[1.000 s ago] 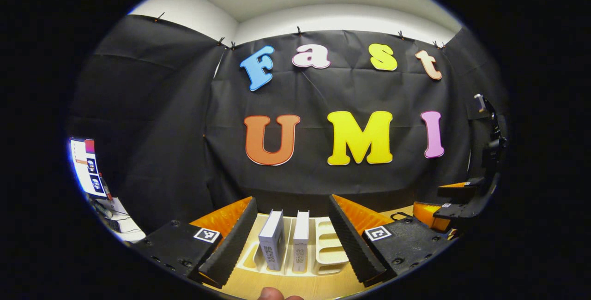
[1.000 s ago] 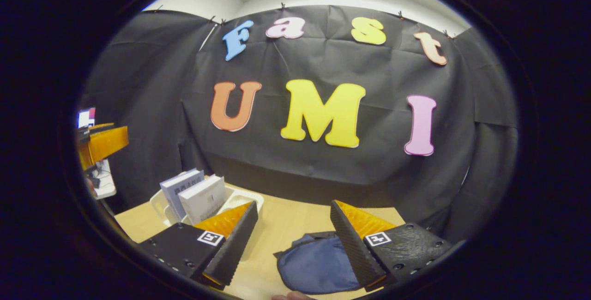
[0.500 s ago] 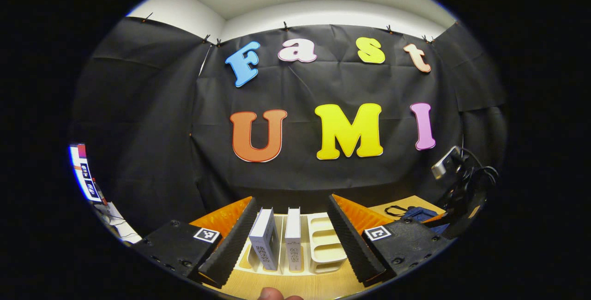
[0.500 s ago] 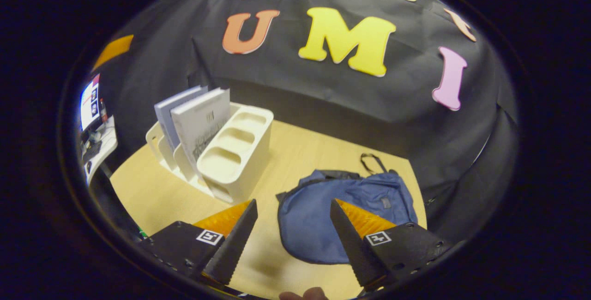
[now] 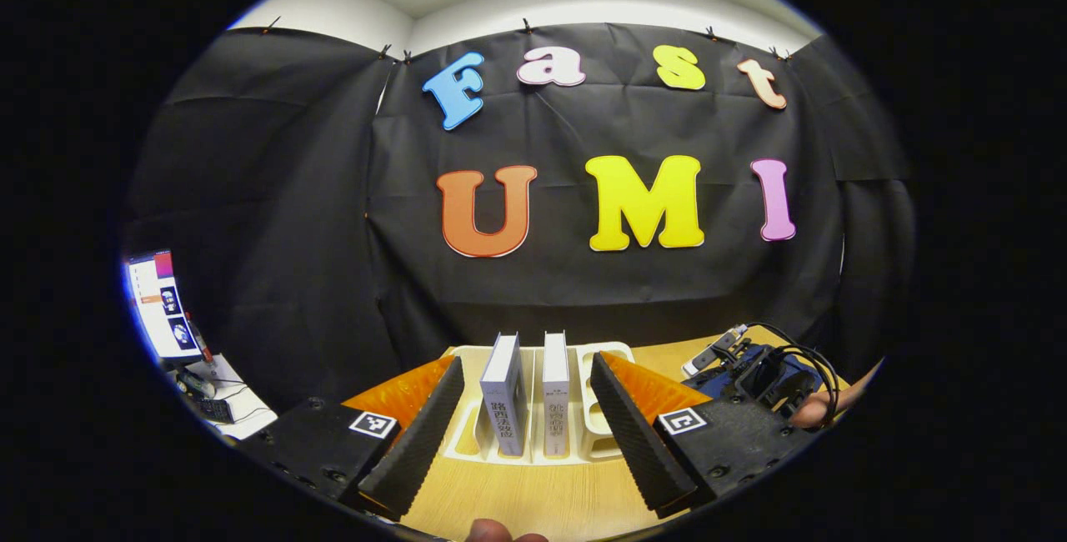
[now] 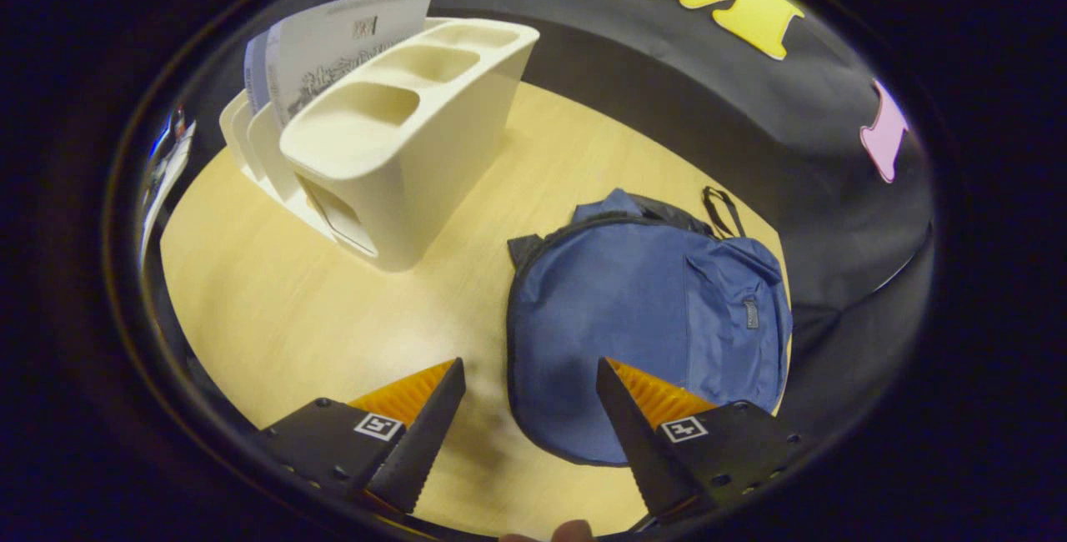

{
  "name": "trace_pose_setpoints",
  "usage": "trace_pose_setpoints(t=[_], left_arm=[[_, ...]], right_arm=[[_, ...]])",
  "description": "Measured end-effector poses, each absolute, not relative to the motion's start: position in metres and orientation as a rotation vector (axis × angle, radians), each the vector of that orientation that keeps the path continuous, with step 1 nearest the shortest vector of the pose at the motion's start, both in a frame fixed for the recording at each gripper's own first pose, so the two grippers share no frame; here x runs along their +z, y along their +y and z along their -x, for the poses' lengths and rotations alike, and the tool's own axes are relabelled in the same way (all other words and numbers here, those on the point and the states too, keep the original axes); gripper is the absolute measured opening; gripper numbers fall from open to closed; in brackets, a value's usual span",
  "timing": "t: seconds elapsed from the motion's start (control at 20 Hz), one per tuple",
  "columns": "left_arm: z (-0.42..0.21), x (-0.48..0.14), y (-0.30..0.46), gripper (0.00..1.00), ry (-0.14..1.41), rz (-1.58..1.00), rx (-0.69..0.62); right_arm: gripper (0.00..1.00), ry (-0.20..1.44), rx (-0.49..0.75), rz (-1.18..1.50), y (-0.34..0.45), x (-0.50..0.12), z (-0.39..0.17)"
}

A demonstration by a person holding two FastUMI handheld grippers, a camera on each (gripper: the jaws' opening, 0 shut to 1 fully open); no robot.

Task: Open the schoolbag, grab two books from the bookshelf and put them into the schoolbag.

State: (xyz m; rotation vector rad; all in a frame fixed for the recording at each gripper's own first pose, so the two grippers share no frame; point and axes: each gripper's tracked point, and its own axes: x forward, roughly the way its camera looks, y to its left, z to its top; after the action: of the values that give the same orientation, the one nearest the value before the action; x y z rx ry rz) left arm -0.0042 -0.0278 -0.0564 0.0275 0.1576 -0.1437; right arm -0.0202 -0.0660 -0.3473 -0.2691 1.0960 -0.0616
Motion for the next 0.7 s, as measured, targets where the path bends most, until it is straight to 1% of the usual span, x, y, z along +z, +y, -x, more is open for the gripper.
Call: trace_pose_setpoints(t=[0.1, 0.15, 0.2, 0.25, 0.3, 0.4, 0.55, 0.6, 0.65, 0.7], left_arm=[[0.008, -0.056, -0.025, 0.98, 0.155, -0.031, -0.140], [0.008, -0.056, -0.024, 0.97, 0.154, -0.032, -0.137], [0.009, -0.056, -0.021, 0.97, 0.156, -0.036, -0.128], [0.010, -0.057, -0.019, 0.98, 0.157, -0.037, -0.122], [0.010, -0.057, -0.017, 0.98, 0.161, -0.035, -0.115], [0.011, -0.059, -0.012, 0.98, 0.169, -0.036, -0.101], [0.011, -0.059, -0.010, 0.98, 0.175, -0.034, -0.090], [0.011, -0.060, -0.011, 0.98, 0.175, -0.032, -0.090], [0.009, -0.059, -0.011, 0.98, 0.172, -0.030, -0.089], [0.008, -0.060, -0.010, 0.98, 0.170, -0.027, -0.083]], right_arm=[[0.96, 1.147, -0.092, 0.292, -0.071, -0.365, 0.018], [0.99, 1.159, -0.104, 0.303, -0.075, -0.372, 0.013], [0.96, 1.170, -0.123, 0.318, -0.080, -0.376, 0.011], [0.96, 1.177, -0.136, 0.322, -0.081, -0.379, 0.010], [0.99, 1.186, -0.143, 0.319, -0.080, -0.381, 0.009], [0.94, 1.192, -0.171, 0.321, -0.084, -0.385, 0.007], [0.92, 1.182, -0.218, 0.316, -0.088, -0.383, 0.004], [0.96, 1.178, -0.232, 0.325, -0.092, -0.384, 0.001], [0.91, 1.187, -0.236, 0.319, -0.097, -0.389, 0.003], [0.72, 1.194, -0.235, 0.300, -0.094, -0.391, 0.004]])
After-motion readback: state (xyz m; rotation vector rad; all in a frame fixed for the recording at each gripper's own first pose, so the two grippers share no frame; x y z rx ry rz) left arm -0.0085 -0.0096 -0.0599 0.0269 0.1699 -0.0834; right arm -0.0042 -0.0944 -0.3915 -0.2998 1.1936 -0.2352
